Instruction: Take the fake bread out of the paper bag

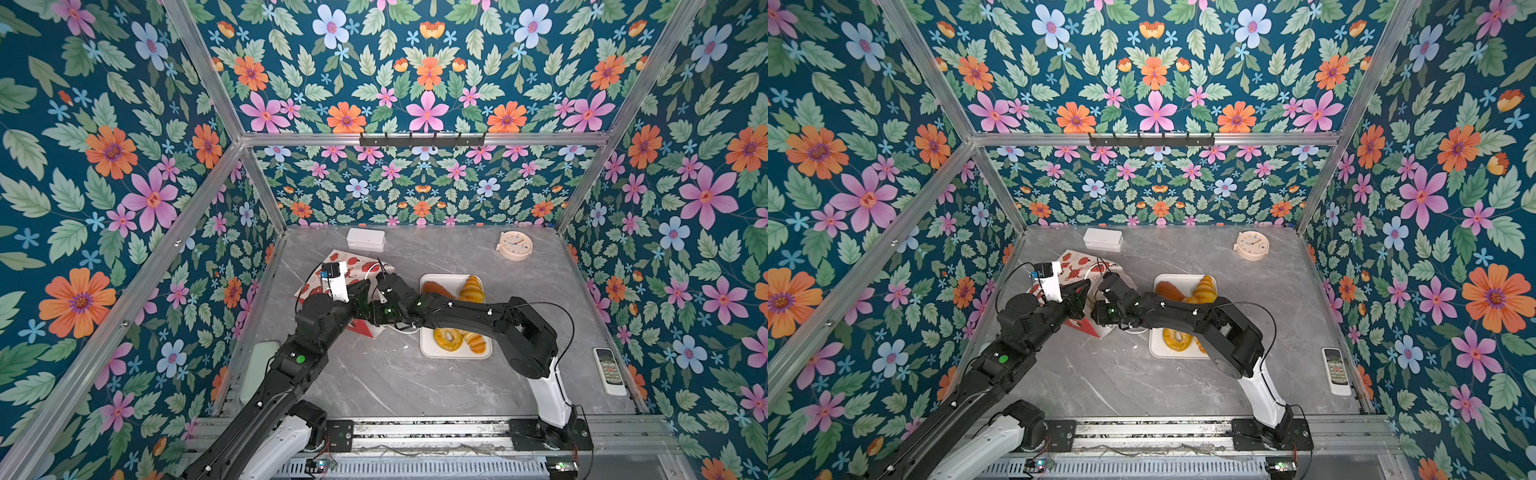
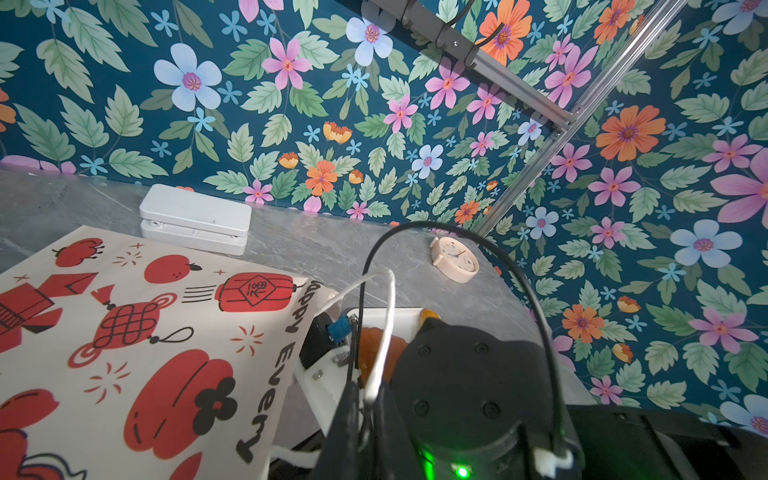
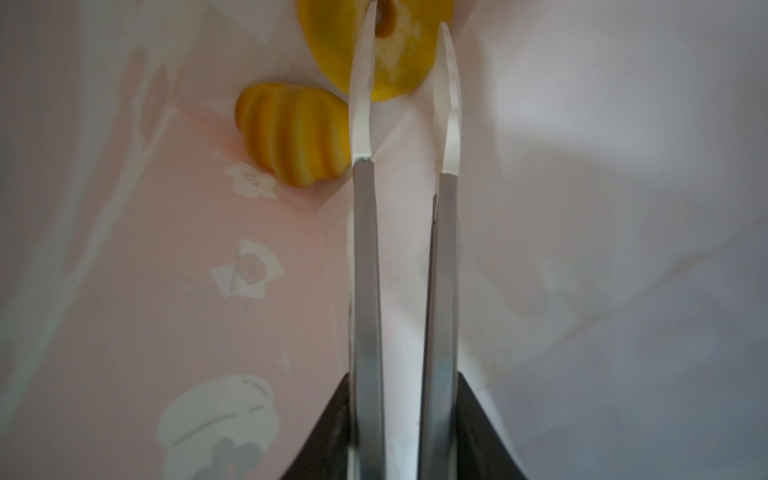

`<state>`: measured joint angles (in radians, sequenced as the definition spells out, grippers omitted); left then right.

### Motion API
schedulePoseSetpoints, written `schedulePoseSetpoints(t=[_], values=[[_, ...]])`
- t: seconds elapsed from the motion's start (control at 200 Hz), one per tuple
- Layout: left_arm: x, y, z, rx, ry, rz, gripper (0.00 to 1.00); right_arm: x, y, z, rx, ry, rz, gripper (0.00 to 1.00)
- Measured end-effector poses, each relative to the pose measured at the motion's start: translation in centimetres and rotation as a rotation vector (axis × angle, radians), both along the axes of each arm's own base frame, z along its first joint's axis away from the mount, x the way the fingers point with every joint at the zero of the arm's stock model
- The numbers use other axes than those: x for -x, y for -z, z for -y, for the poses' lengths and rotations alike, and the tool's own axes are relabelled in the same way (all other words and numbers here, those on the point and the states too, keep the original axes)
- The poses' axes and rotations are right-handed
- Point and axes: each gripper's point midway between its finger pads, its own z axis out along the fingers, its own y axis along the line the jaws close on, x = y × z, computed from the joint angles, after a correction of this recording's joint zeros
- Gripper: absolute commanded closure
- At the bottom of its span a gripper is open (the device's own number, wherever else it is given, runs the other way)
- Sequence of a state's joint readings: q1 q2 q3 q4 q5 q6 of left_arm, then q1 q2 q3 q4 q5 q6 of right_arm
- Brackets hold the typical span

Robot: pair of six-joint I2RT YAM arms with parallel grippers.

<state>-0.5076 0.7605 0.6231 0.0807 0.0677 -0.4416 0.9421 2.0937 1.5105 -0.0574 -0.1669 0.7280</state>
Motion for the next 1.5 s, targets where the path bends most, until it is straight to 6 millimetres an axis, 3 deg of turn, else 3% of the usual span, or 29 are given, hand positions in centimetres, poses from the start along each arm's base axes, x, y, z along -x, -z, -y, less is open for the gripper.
schedulePoseSetpoints(t=[0.235,0.41,0.72,0.855,0.975,1.08,1.27,1.5], values=[[-0.1,0.2,-0.2,-0.011,-0.011,-0.008,0.90,0.9,1.7,3.7,0.073,0.038,-0.028,0.67],[-0.2,0.1,-0.2,-0.025,-0.013,-0.014,0.90,1.6,1.3,5.8,0.088,0.059,-0.026,0.67],[-0.6,0.2,0.0,-0.058,-0.012,-0.026,0.87,1.8,0.7,6.1,0.080,0.061,-0.017,0.68],[-0.7,3.1,1.0,-0.148,0.041,-0.112,0.81,1.8,0.6,6.1,0.079,0.061,-0.016,0.68],[0.7,6.0,1.7,-0.218,0.101,-0.191,0.78,1.6,0.0,5.8,0.066,0.060,-0.009,0.68],[1.9,7.3,1.5,-0.266,0.127,-0.231,0.77,1.4,-0.5,5.3,0.055,0.058,-0.002,0.67],[2.8,8.0,1.4,-0.314,0.151,-0.275,0.75,1.3,-0.1,5.0,0.056,0.053,-0.009,0.67],[2.0,8.0,2.6,-0.342,0.173,-0.308,0.75,1.2,-0.2,4.9,0.054,0.053,-0.008,0.67]])
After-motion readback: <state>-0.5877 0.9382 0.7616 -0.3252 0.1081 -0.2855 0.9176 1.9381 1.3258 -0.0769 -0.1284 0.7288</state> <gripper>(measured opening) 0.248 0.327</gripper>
